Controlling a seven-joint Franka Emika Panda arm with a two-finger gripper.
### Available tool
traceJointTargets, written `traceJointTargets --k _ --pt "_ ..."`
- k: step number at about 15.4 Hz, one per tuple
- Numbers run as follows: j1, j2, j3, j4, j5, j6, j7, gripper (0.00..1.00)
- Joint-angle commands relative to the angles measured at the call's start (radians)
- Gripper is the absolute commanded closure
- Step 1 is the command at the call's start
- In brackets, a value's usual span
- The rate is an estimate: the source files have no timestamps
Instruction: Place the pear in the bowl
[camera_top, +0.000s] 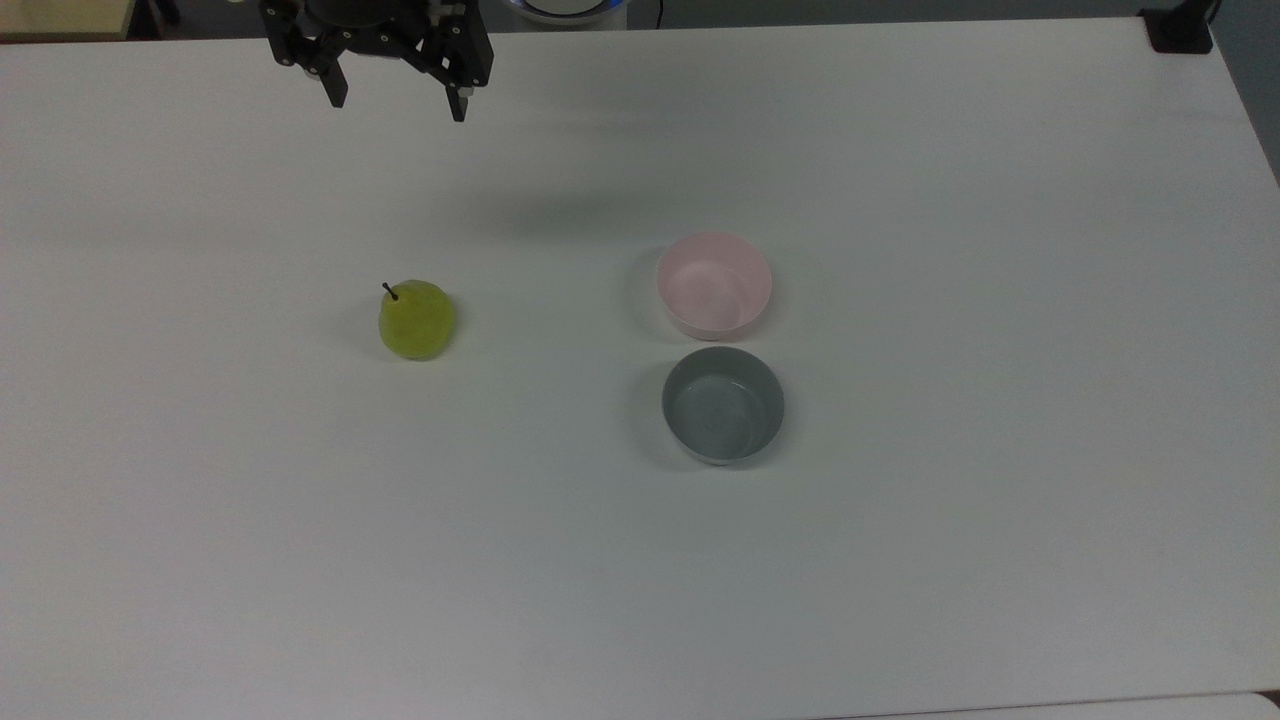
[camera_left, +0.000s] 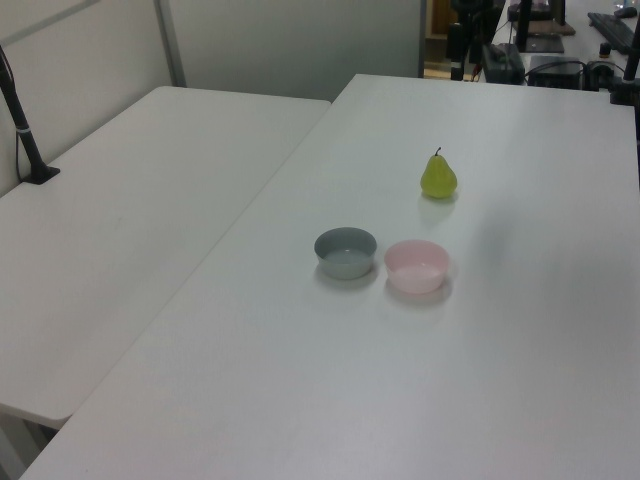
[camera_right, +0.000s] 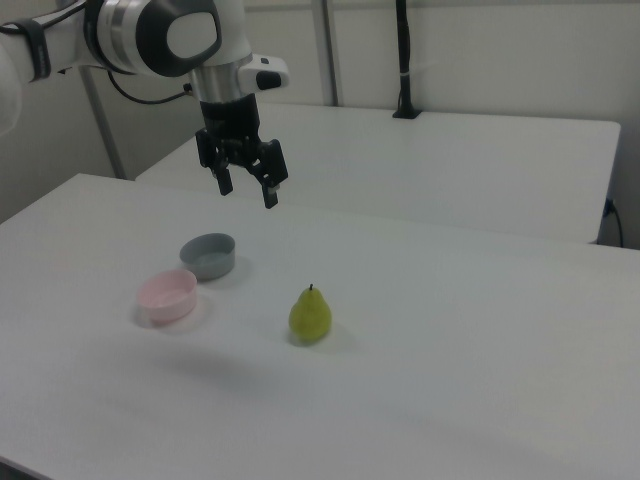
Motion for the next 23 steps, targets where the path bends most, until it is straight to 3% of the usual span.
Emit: traceJointTargets --k 1,14,23 --pt "-0.004 -0.004 -0.002 -0.013 -0.005 -0.012 -0.012 0.00" --pt "0.002 0.011 0.004 -0.013 0.009 -0.008 -0.017 0.00" --pt "-0.004 0.016 0.009 -0.016 0.004 -0.020 -0.097 0.00"
